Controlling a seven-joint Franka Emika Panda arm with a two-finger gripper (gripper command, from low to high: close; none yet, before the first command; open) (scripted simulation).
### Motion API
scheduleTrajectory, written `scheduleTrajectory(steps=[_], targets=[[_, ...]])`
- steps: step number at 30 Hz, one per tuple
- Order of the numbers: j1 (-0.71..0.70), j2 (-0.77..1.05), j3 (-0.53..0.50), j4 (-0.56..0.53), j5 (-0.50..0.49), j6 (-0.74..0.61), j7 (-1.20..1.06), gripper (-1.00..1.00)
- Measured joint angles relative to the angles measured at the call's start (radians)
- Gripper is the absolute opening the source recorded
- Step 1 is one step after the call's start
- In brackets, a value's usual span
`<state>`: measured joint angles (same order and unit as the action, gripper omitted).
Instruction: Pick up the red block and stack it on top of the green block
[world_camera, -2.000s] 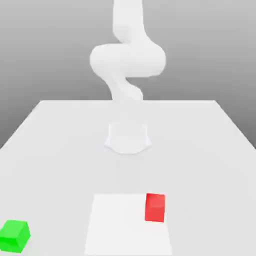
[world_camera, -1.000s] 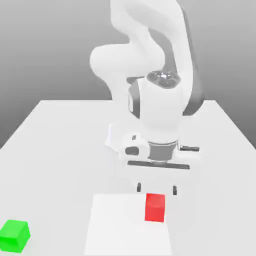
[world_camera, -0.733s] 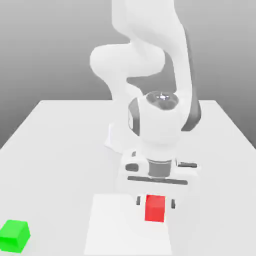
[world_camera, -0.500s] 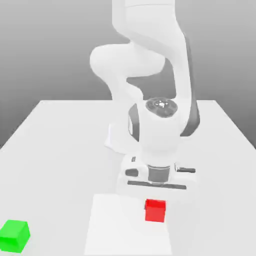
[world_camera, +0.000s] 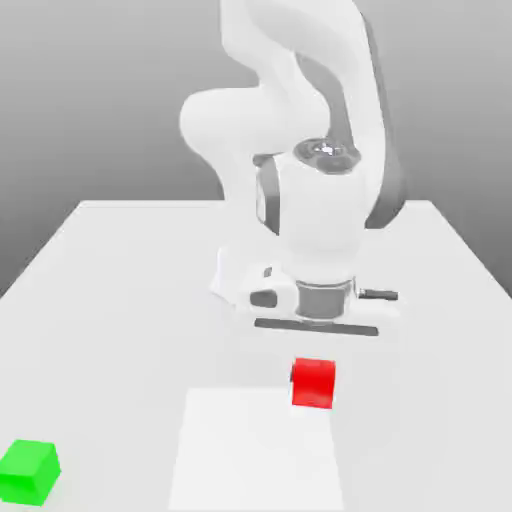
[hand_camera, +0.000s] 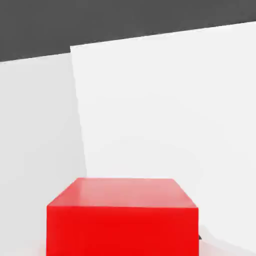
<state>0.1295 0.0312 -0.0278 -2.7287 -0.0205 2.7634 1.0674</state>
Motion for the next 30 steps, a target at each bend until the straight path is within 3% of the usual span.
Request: scheduleTrajectory(steps=[11,24,28,29,30], targets=[[-0.195,0.082,-0.089,0.193,-0.007,-0.107,-0.240,-1.00],[-0.417,0.204,-0.187,0.422,0.103,-0.228,-0.613,-1.00],[-0.459,0.317,-0.166,0.448,0.155,-0.145,-0.676,-1.00],[-0.467,0.348,-0.158,0.451,0.167,-0.117,-0.685,1.00],[-0.467,0.348,-0.158,0.451,0.167,-0.117,-0.685,1.00]])
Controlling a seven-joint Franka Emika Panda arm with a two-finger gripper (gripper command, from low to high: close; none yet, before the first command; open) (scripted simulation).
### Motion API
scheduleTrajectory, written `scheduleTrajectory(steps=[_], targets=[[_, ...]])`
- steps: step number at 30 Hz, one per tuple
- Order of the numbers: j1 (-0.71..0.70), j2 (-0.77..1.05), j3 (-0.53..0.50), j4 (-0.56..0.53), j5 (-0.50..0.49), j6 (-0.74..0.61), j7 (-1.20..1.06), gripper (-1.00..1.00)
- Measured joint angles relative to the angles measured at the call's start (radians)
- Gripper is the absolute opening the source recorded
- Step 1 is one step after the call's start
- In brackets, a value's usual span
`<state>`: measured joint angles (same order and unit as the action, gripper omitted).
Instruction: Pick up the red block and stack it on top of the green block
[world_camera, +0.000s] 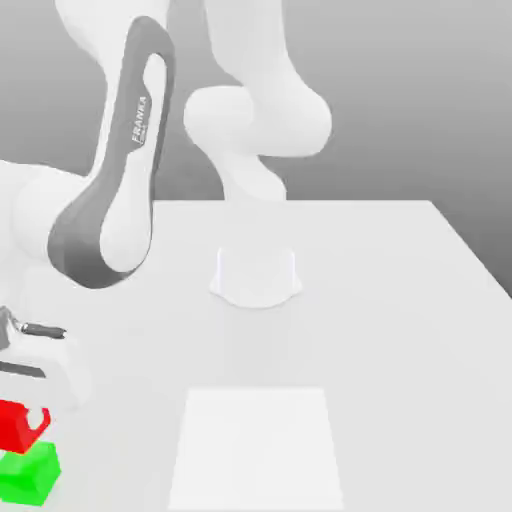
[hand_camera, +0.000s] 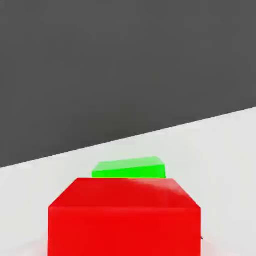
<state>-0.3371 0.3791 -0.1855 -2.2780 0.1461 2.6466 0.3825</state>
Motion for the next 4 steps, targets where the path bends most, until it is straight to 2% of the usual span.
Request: scheduleTrajectory(steps=[4], targets=[[0.000,0.000,0.000,0.000,0.000,0.000,0.000,1.00]])
